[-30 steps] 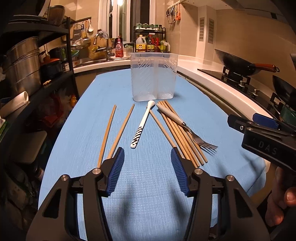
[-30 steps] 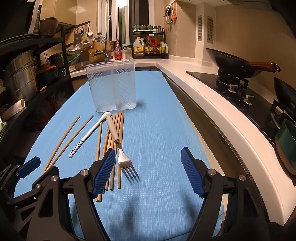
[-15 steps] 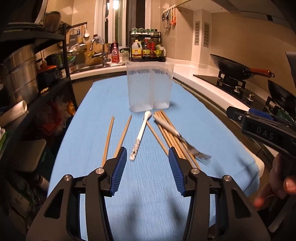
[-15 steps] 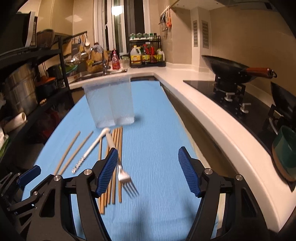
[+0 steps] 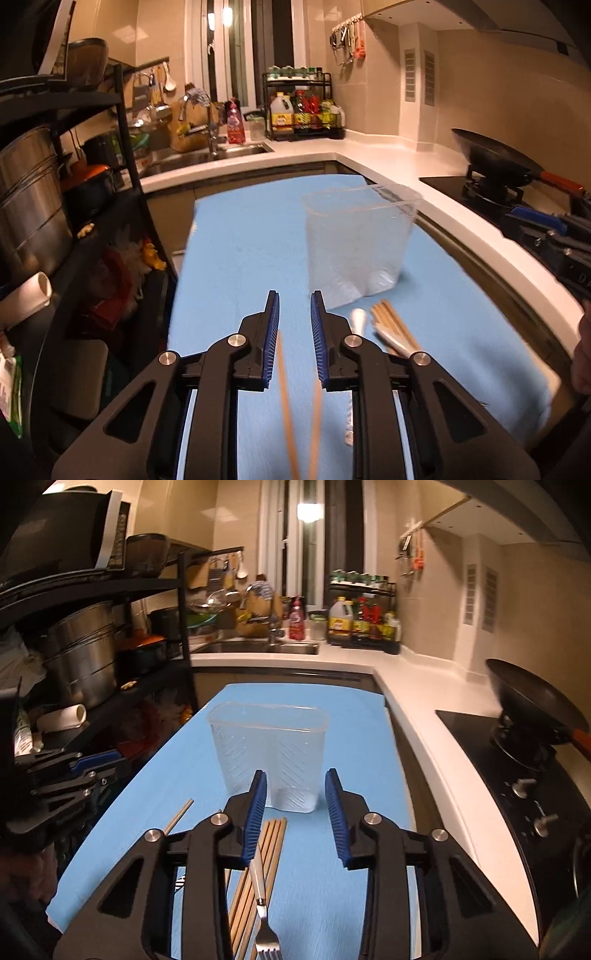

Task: Organize utensils
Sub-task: 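Grasp a wooden chopstick with the left tool while the right tool grasps the silver fork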

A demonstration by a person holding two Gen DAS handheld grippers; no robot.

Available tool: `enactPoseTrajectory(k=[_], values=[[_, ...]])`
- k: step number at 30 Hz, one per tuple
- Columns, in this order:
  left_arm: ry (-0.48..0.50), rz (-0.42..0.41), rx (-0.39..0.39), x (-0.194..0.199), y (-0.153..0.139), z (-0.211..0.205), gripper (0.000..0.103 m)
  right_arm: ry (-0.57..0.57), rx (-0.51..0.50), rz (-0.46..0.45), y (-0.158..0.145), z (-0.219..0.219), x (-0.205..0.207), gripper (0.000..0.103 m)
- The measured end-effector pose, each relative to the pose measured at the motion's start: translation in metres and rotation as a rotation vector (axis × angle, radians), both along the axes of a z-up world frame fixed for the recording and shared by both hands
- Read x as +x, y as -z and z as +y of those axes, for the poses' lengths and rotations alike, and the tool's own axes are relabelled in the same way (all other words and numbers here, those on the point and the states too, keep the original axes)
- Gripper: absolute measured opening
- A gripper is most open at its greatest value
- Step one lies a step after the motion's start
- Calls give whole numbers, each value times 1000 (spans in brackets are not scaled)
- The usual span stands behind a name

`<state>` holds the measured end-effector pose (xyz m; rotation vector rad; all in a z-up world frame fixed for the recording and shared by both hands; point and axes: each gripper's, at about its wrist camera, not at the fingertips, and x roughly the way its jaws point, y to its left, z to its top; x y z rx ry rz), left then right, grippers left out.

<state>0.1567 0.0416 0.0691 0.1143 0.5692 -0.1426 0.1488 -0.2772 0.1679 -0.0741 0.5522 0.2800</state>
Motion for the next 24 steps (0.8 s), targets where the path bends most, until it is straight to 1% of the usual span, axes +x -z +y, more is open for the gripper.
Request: enactPoseTrajectory(k=[1,2,3,4,5,6,9,12,14,18,22,24], values=[[-11,3,18,2,7,3,16,-5,-9,-4,6,1,4,32],[-26,41,25,8,16,5,14,-9,-6,-3,13,1,5,32],[-39,86,-3,11,23,9,14,-10,5,22,25,-1,7,32],[-41,121,-41,11,27,13,14,-10,18,70,38,-4,9,32],[-28,162,-79,10,34,15,14,-12,31,119,47,-7,11,32],[-11,192,-90,6,42,16,14,-21,47,154,53,-8,12,32],[5,227,-42,-6,60,12,14,-12,40,188,64,-8,11,33],[21,268,-46,-17,76,11,14,20,65,257,81,-12,5,33],[24,282,-45,-24,81,12,14,44,100,314,90,-18,-1,33],[9,296,-102,-38,84,22,14,106,160,366,102,-28,-23,34],[-33,309,-163,-52,87,34,14,152,265,458,123,-34,-47,34],[-54,322,-188,-59,91,40,14,167,290,487,132,-35,-57,36]])
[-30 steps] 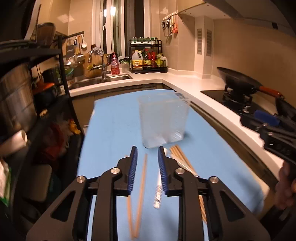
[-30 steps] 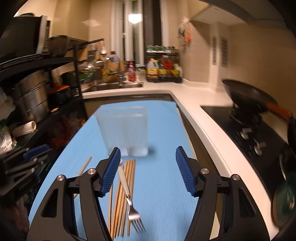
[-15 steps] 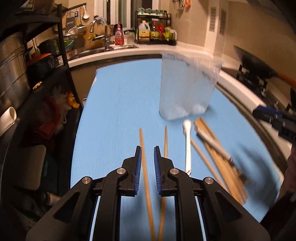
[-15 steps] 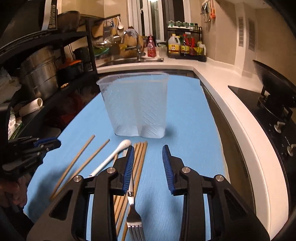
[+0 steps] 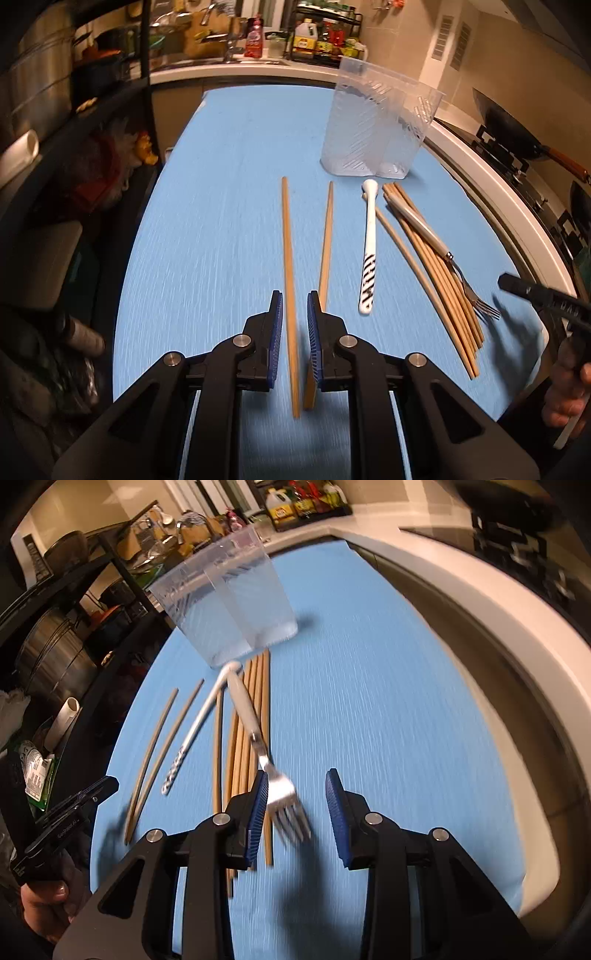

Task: Organize utensils
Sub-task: 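Grasp a wooden chopstick with the left tool while the right tool grasps the silver fork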

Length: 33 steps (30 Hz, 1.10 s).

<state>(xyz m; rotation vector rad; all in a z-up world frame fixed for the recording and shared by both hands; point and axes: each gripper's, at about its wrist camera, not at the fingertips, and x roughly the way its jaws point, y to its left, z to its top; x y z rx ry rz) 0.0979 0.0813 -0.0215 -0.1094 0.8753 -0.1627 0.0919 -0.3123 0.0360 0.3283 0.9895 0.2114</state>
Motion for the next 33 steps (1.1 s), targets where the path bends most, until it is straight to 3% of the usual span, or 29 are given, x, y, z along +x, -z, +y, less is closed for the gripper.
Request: enactPoseTrajectory(k=[6,16,18,20,24,26,30,33], values=[[-56,49,-74,-16,18,9,14,38,14,18,6,-1,-13,44],[-68,59,-45,-16,26,6,14,54,92,69,22,-3,-8,45],[-68,59,-49,-15,27,7,14,66,116,74,23,-4,-9,37],[-59,55,-37,-16,26,4,14,61,129,86,25,-2,-10,21],[-38,51,-18,-19,27,-4,15,47,122,51,19,3,-13,14],[-28,39,8,-22,27,-8,15,40,100,9,11,4,-16,3],[-23,31,11,-24,27,-8,14,19,22,-46,3,11,-17,2],[-22,30,15,-25,27,-8,6,-17,-45,-57,3,20,-17,2]])
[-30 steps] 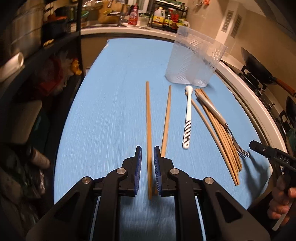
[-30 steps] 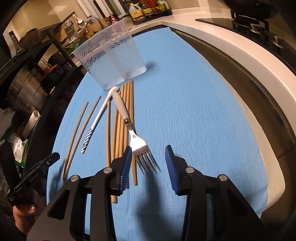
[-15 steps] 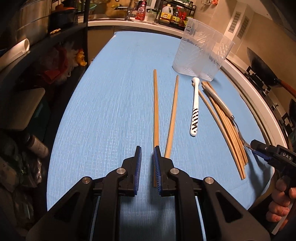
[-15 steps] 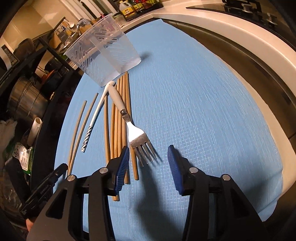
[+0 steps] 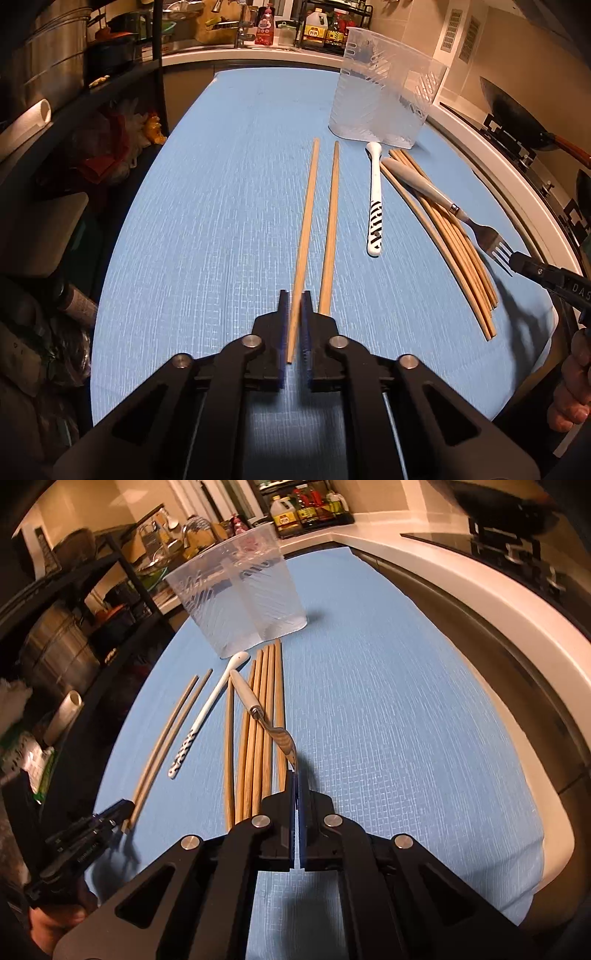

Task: Organize utensils
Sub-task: 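Grasp a wooden chopstick with the left tool while the right tool grasps the silver fork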

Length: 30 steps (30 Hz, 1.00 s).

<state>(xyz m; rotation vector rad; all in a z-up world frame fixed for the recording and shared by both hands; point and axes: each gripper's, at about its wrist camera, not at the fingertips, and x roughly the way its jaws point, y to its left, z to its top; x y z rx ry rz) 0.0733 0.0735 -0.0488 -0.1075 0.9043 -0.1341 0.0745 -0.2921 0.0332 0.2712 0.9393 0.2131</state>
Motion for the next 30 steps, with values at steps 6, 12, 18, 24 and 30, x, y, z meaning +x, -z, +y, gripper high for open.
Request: enactPoseTrajectory(k=[6,12,18,24,30], values=[[15,-15,45,-5,1,-9,6,-42,-100,33,12,11,2,7],[1,-49,102,-13,2,-16,6,-35,-94,36,14,8,3,7],[-22,-78,123,-19,3,-19,6,-38,-117,22,15,11,2,7],[-41,-78,98,-21,3,-16,6,-27,-128,12,14,14,0,7],[-50,-83,93,-22,4,-17,6,-30,-169,-21,13,21,4,23]])
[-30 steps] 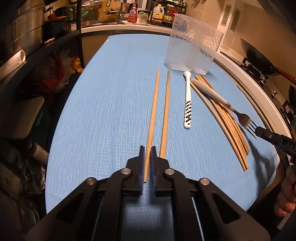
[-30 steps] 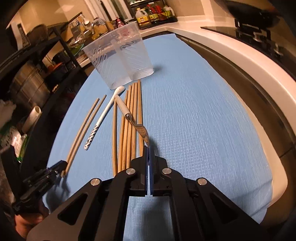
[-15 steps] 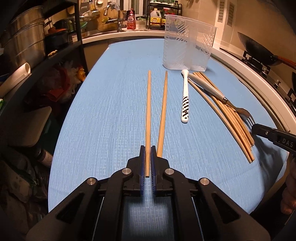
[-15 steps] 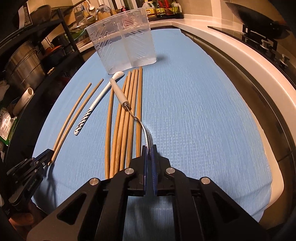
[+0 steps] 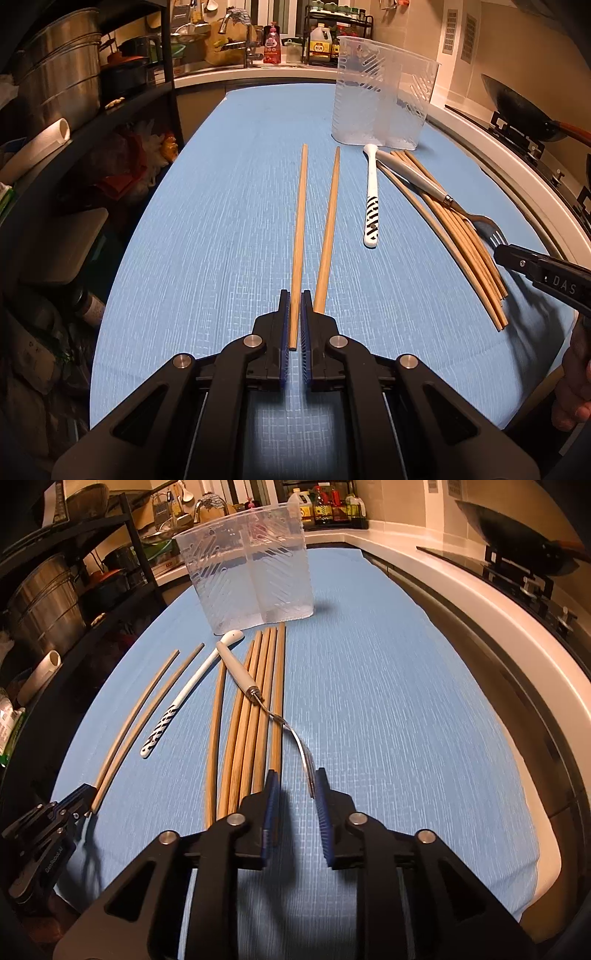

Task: Organize utensils
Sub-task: 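Grasp a wooden chopstick with the left tool while the right tool grasps the silver fork, then lift the chopstick with the left tool while the right tool carries the fork to the container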

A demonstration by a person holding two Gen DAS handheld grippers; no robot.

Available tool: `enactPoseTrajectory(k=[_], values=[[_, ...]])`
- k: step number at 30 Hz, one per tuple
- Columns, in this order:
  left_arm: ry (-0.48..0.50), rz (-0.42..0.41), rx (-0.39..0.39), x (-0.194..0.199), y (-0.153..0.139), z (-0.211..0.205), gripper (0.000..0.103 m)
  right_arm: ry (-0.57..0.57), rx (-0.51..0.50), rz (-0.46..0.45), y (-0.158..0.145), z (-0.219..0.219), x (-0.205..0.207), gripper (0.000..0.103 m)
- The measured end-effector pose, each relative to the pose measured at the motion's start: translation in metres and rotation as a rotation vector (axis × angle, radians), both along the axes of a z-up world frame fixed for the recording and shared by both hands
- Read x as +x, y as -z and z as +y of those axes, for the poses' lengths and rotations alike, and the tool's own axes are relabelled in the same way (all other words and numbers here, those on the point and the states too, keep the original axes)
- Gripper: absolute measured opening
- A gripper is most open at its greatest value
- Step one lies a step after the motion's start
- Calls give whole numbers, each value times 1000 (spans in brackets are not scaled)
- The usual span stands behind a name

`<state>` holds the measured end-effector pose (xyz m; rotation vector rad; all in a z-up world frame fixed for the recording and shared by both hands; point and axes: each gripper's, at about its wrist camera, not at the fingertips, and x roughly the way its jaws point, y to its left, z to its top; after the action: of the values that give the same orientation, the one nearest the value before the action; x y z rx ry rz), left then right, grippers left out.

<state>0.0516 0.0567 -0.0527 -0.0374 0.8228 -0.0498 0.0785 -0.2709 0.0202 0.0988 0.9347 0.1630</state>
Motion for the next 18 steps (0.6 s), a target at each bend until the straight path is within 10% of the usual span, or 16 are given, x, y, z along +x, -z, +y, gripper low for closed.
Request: enactPoseTrajectory(k=[13,18], values=[[-16,-26,7,-3,1,-3,6,46,-19,1,4,-6,7,25],[-11,-40,30,-3,2,-6,6,42,-26,-2,4,-6,9,7]])
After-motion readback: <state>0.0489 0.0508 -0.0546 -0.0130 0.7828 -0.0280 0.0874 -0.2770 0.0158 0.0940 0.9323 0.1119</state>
